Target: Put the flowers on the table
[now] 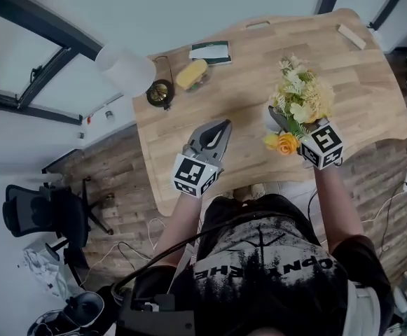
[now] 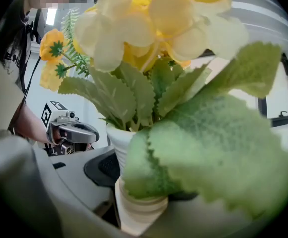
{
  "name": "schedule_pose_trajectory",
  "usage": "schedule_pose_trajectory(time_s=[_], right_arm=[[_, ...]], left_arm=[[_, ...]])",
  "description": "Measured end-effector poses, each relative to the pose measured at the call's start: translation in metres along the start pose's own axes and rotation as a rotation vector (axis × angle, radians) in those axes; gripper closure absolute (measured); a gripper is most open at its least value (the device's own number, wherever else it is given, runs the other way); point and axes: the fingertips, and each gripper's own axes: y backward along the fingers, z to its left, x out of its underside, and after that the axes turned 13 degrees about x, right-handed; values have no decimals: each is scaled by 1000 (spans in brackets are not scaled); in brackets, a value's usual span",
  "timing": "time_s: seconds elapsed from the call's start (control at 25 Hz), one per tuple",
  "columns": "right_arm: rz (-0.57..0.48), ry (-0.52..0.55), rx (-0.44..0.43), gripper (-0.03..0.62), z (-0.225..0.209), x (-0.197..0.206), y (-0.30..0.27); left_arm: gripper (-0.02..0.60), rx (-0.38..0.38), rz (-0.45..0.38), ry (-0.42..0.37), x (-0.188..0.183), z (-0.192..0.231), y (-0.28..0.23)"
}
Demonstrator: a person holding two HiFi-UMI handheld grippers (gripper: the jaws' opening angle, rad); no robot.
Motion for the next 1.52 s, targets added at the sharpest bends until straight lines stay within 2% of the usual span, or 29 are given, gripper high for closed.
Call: schedule_pose_trajectory(time_s=[0.32,0.56,0.92,1.52], right_arm=[[3,5,21,335,9,43,-43],[-20,-2,8,335,10,60,-72],[29,6,3,335,12,93,-100],[37,10,-9,335,19,106,-118]], left_arm=[[568,45,22,41,32,12,-8],[568,-13,25,48,50,40,-9],[568,-25,53,92,81,62,-15],[568,-34,61,140,100,68,-10]])
